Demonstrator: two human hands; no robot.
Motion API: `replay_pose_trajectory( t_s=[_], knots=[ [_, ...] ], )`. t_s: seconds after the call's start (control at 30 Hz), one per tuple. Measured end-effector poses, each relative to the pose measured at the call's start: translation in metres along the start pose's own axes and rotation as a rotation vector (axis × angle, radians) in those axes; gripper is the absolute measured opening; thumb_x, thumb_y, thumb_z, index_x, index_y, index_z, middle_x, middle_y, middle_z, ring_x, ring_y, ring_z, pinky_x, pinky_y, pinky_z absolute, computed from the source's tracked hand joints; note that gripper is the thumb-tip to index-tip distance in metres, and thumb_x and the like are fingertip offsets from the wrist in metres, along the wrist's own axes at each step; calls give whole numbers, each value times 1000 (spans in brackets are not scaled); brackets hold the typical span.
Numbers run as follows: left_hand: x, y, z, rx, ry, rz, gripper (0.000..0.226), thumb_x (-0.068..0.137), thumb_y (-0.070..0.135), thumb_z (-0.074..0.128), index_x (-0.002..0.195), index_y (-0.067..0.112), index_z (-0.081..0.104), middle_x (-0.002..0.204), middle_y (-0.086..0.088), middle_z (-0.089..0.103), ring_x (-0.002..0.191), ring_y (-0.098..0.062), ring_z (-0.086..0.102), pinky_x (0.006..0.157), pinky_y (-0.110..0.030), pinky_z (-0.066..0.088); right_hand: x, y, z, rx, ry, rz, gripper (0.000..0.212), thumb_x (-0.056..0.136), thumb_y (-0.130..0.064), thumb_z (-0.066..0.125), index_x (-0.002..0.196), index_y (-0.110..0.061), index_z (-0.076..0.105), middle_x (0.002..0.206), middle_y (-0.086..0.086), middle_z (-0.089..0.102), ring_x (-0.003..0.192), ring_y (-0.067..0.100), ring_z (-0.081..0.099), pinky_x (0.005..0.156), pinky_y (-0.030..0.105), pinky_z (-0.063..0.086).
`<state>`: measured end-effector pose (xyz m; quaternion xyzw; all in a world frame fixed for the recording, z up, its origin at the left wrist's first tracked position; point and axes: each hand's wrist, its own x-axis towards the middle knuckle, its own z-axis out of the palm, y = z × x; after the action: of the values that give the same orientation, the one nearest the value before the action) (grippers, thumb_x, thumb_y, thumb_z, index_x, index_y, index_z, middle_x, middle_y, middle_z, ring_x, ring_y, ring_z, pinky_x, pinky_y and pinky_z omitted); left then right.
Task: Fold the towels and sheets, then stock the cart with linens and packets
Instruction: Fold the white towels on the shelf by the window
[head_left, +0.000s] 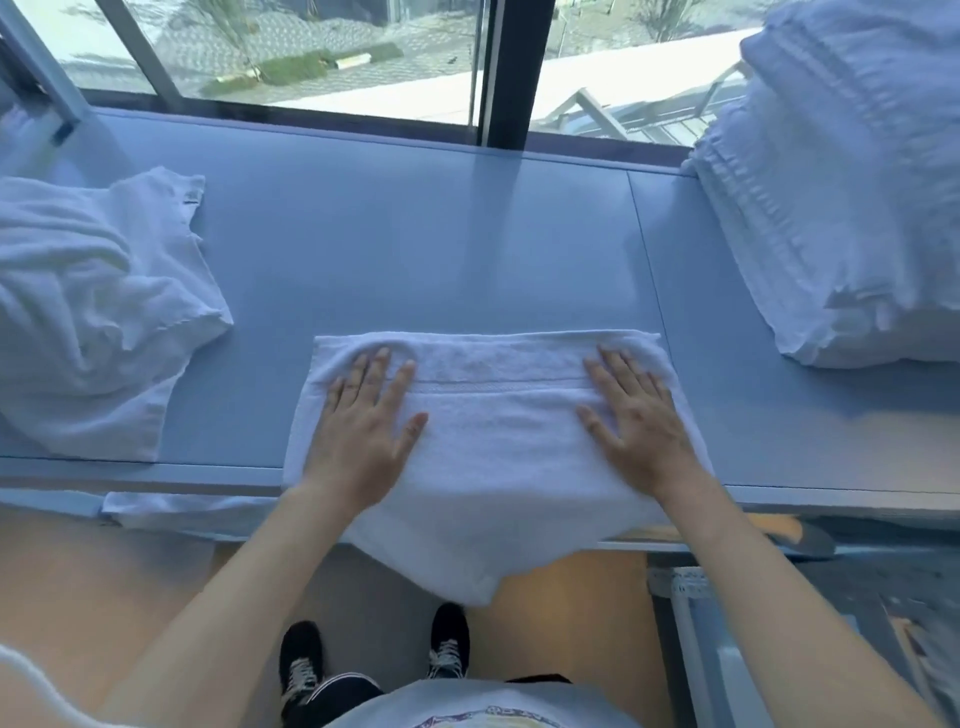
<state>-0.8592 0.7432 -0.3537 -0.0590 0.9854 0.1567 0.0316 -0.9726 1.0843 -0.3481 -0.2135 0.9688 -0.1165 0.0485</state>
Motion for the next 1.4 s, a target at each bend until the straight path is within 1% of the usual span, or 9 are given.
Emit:
replay_pose_trajectory(
  t_s=[0.17,0.3,0.47,0.67,0.83,0.93,1.07,1.2,1.4],
  knots=[
    [72,-6,-14,19,-1,44,64,106,51,34,163,29,20,173,0,7,159,-18,2,128,-39,1,54,11,-12,-1,-24,24,68,101,-53,48,162,-32,26,172,-7,13,159,15,7,128,44,6],
    [79,-13,-18,9,4,93,58,108,47,34,163,30,24,172,1,11,159,-17,6,128,-38,3,44,14,-16,-5,-34,23,70,100,-57,47,162,-34,24,172,-8,12,159,14,5,128,47,4],
    [4,-15,-2,17,5,114,67,102,59,19,163,34,18,172,6,7,159,-15,2,128,-43,7,-41,7,5,6,-23,-40,72,102,-63,36,164,-37,10,172,-13,-2,158,12,-7,128,48,-1],
    [-91,-22,19,61,8,86,67,103,60,25,164,36,12,173,7,4,159,-18,3,126,-43,4,-104,-5,22,-34,-25,-48,68,105,-64,26,164,-37,5,172,-13,-3,159,14,-4,125,46,-1],
    [-51,-25,7,31,-10,15,68,101,67,13,163,40,6,172,12,-5,158,-10,-9,128,-43,1,-59,-10,12,-35,-83,-69,67,104,-64,18,163,-40,-3,171,-17,-12,157,8,-15,128,45,-6],
    [6,-33,-6,26,-33,-21,77,94,70,9,164,37,10,172,9,-3,158,-11,-7,128,-42,-1,-6,-7,4,-62,-101,-63,67,104,-64,18,164,-39,1,171,-14,-8,157,8,-14,128,46,-4],
    [82,-44,-19,45,-36,-30,68,103,62,23,164,33,15,173,4,2,159,-15,-1,127,-44,1,73,-1,-10,-65,-121,-66,66,106,-59,30,164,-37,9,172,-11,-1,159,12,-4,128,46,-1],
    [122,-46,-32,47,-53,-30,64,106,54,30,164,31,16,173,2,2,159,-17,-1,128,-46,1,119,-2,-17,-63,-125,-56,65,106,-58,30,164,-37,11,173,-10,1,159,12,-1,128,46,0],
    [66,4,-36,82,134,-59,59,100,32,52,156,18,37,167,-12,25,154,-37,20,119,-63,22,121,1,-13,-51,-81,-46,64,106,-58,30,164,-37,13,172,-11,3,159,11,0,128,46,1]
  ],
)
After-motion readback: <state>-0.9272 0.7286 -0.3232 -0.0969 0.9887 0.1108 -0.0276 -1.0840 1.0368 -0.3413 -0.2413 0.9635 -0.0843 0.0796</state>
